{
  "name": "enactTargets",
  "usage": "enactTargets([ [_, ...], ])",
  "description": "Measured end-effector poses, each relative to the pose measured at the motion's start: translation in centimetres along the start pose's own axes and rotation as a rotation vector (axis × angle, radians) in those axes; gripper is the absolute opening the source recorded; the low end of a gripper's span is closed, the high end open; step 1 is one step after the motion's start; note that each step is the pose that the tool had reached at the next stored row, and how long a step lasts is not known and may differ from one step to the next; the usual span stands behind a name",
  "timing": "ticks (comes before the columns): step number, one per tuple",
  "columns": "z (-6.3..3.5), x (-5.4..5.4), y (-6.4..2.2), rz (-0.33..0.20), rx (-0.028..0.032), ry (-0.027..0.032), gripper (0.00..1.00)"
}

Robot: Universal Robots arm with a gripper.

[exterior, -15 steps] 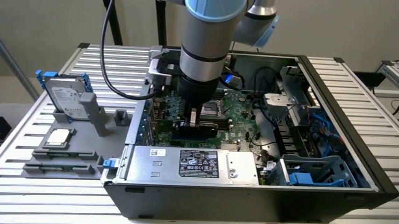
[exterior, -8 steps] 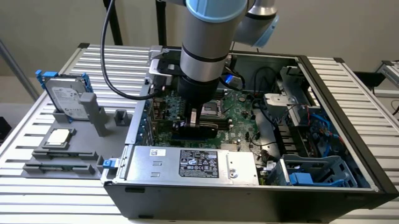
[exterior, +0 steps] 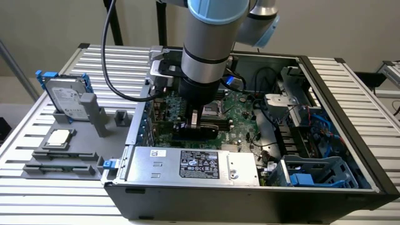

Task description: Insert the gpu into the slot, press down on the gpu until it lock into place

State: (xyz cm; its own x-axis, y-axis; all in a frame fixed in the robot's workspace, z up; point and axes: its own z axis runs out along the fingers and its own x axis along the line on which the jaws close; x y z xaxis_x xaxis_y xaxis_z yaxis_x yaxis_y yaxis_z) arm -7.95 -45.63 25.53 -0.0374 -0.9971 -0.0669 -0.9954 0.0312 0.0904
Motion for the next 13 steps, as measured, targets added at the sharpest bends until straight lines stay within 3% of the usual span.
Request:
enactTargets([
  [3, -0.01, 0.01, -0.05, 0.0, -0.0004, 0.0026, 0.26],
  [13, 0.48, 0.04, -0.24, -0.005, -0.0008, 0.0034, 0.26],
])
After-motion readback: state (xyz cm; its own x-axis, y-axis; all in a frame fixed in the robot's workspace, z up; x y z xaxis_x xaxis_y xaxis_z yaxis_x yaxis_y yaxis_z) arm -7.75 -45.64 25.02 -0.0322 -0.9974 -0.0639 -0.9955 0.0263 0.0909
